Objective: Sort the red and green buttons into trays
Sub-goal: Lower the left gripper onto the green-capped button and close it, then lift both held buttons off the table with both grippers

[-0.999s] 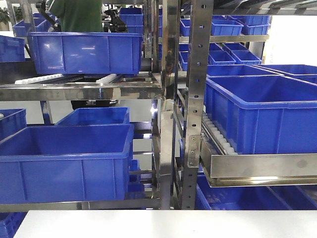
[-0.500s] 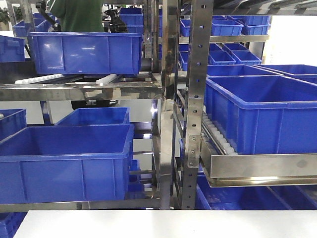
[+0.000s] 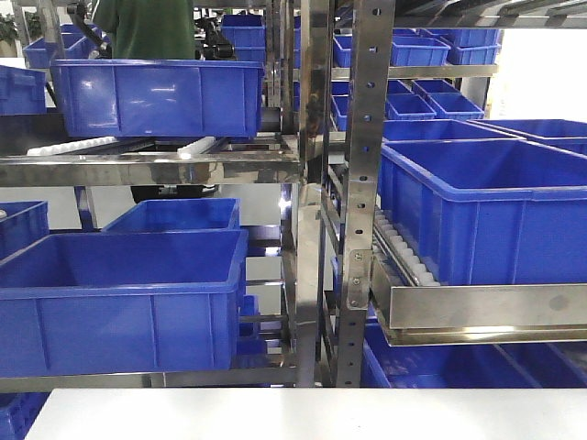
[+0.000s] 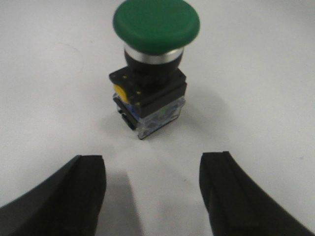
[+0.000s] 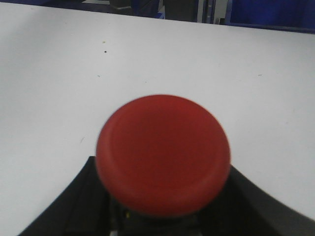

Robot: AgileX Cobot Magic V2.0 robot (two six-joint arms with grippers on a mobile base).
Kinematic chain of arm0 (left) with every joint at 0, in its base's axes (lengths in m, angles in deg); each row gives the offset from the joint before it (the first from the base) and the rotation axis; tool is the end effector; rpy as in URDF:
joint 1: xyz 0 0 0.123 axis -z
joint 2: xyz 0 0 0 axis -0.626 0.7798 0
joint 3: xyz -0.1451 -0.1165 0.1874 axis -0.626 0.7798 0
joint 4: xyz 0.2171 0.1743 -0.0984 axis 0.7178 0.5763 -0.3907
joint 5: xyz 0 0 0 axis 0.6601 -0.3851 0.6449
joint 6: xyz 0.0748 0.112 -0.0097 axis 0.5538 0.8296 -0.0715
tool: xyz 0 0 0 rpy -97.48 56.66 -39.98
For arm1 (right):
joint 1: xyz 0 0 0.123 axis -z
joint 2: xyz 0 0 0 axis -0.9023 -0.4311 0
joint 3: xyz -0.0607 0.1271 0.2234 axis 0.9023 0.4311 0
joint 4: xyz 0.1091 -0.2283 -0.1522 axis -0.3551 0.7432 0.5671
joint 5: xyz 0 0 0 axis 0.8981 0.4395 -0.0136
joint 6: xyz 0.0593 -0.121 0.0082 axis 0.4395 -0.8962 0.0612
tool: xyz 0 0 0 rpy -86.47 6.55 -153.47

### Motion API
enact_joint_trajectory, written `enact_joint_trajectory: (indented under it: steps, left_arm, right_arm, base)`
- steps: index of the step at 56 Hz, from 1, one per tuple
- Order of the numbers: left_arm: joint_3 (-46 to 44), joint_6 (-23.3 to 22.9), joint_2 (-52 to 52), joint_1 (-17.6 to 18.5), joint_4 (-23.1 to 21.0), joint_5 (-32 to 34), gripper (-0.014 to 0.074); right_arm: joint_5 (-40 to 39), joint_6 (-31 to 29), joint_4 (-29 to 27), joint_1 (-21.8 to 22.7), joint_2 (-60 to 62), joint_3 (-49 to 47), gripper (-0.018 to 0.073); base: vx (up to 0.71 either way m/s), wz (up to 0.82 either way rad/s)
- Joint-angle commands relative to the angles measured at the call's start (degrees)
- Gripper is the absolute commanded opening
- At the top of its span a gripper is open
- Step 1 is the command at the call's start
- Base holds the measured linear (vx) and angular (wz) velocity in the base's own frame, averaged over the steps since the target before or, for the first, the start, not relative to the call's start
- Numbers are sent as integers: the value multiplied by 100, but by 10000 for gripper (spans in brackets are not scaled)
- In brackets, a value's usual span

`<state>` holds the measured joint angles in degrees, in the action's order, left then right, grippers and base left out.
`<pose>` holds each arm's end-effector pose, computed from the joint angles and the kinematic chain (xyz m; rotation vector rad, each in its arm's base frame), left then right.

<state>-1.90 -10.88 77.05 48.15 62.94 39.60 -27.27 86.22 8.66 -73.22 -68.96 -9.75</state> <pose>0.2146 -0.0748 -0.0210 0.4235 2.1227 -0.3662 0.2674 0.0619 -0.0248 -0.2602 2.0588 0.2464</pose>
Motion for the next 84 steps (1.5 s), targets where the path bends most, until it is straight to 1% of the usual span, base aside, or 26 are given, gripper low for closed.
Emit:
enact_joint_trajectory:
  steps: [1, 29, 51, 65, 73, 77, 79, 82, 84]
  left_arm:
    - [-85, -1, -160, 24, 122, 1368, 534]
    - [-208, -12, -160, 24, 94, 1368, 534]
    - [-705, -60, -112, 24, 75, 1361, 534]
    - [-1073, -60, 125, 24, 288, 1346, 534]
    - [-1258, -60, 239, 24, 282, 1362, 534]
    - [-1264, -64, 264, 24, 274, 1366, 515]
    - [-1257, -64, 264, 24, 269, 1366, 487]
    - [-1244, -64, 264, 24, 282, 1358, 434]
    - [-1230, -64, 264, 24, 287, 1358, 373]
  right_arm:
    - [-1132, -62, 2, 27, 195, -38, -8]
    - [-1125, -62, 1, 27, 195, -38, -8]
    - [-1126, -62, 1, 27, 195, -32, -8]
    - [-1120, -62, 1, 27, 195, -33, -8]
    - [-1120, -62, 1, 27, 195, -33, -8]
    - [-1120, -62, 1, 27, 195, -33, -8]
    - [-1120, -62, 1, 27, 195, -33, -8]
    - [-1120, -62, 1, 27, 195, -33, -8]
    - [-1120, -62, 1, 27, 195, -33, -8]
  base:
    - [0, 0]
    - [0, 0]
    - [0, 0]
    - [0, 0]
    - [0, 0]
    - [0, 0]
    - [0, 0]
    - [0, 0]
    - [0, 0]
